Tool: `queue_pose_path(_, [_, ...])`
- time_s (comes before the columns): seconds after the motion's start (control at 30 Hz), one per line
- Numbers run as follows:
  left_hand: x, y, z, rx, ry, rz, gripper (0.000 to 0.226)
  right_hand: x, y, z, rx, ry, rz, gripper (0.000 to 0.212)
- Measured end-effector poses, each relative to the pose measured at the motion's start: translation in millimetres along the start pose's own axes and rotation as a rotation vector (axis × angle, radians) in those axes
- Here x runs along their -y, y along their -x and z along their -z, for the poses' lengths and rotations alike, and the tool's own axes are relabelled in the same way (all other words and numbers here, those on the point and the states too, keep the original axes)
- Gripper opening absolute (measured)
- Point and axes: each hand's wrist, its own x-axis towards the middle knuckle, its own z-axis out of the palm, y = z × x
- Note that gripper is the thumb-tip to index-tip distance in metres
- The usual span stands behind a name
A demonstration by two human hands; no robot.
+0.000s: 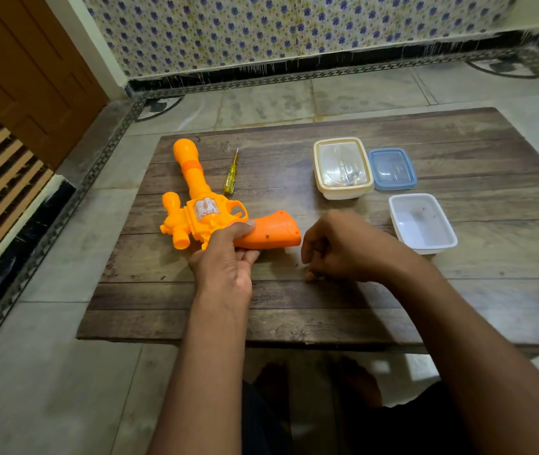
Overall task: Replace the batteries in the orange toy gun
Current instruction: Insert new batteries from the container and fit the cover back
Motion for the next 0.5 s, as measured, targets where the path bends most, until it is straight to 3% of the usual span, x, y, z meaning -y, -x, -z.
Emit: queue_pose_path(0.5, [-7.3, -3.0, 3.0, -0.027, 0.026, -0.01, 0.067, 6.1, -12.0, -12.6, -0.061, -0.09, 0.002, 0.016])
